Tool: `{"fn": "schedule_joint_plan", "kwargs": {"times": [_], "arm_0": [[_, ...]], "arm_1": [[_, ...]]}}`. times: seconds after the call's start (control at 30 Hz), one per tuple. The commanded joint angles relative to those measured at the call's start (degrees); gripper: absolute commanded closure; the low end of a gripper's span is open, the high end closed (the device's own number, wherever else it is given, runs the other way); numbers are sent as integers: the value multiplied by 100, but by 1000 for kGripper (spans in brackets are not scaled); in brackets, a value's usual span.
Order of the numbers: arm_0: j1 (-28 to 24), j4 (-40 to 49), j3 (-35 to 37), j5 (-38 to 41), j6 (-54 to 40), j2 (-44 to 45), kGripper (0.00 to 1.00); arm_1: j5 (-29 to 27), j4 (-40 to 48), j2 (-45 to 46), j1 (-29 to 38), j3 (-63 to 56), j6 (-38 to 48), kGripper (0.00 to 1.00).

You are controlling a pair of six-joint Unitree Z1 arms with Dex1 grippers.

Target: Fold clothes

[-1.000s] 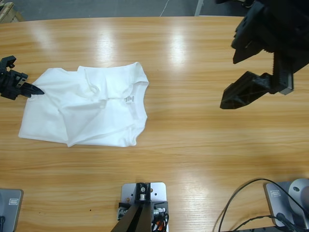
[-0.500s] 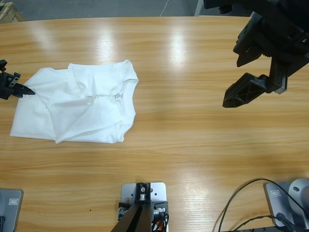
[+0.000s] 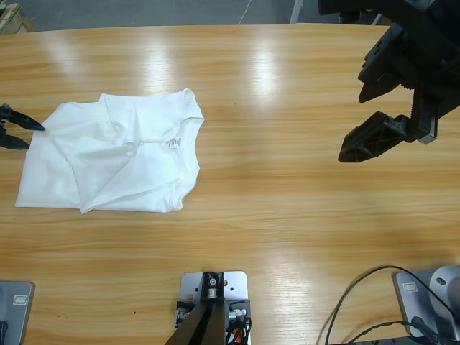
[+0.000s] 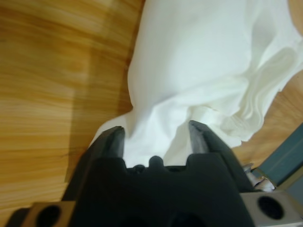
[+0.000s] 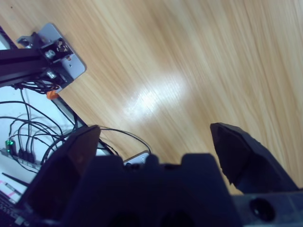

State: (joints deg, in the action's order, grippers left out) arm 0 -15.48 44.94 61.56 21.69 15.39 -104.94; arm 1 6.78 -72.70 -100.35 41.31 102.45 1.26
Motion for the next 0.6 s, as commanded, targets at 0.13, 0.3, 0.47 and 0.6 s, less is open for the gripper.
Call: {"fn": "schedule_joint_plan", "kwargs": {"times": [0.13,0.3,0.47,0.6], "arm_0": [[1997,727,1724,37,-301,933,41],[2812,885,2348,-37,-108,7,41],[2777,894,2357,-447,108,-468,41],[2589,887,2357,-582,131,-697,41]], "arm_1": [[242,516,286,-104,-892,-26,50],[298,583,451,-176,-1154,-82,50],[333,692,699,-197,-1569,-100,50],[398,790,796,-202,-1822,-100,50]]}}
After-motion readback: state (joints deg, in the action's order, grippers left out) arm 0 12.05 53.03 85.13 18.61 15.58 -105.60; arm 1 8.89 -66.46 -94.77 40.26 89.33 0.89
